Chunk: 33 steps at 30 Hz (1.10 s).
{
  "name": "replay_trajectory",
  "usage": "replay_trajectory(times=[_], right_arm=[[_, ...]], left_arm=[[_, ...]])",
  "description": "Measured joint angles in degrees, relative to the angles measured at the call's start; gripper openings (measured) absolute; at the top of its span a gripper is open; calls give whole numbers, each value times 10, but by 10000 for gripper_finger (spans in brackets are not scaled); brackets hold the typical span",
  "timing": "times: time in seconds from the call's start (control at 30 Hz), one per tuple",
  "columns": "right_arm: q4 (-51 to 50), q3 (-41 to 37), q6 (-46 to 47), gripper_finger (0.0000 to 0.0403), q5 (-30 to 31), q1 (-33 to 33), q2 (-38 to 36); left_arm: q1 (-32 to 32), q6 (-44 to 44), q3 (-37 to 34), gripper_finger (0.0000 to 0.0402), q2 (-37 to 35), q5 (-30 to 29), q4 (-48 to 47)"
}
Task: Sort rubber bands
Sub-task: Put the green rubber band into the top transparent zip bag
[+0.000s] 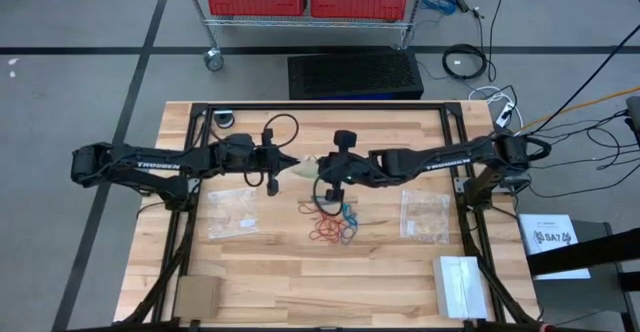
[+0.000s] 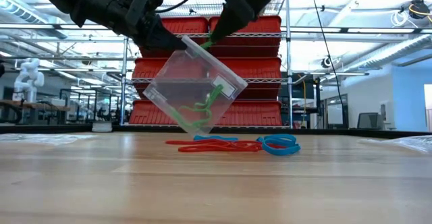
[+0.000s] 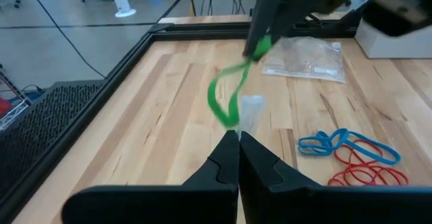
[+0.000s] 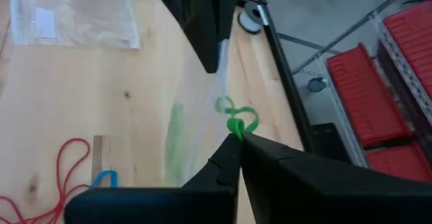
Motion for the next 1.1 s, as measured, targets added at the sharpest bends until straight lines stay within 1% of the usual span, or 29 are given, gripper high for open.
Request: replay_trajectory(times=[0.1,0.5,0.63,1.1], right_arm=[[-12,0,6,0,12,7,-12],[-87,0,43,0,8,11,-16],[-91,0,44,0,-7,15,-16],[-95,0,57,0,-7,27,-29]], left_arm=[[0,0,0,0,0,0,0],[0,0,0,0,0,-1,-2],[0,0,0,0,0,-1,-2],[1,0,0,0,0,-2,-2]])
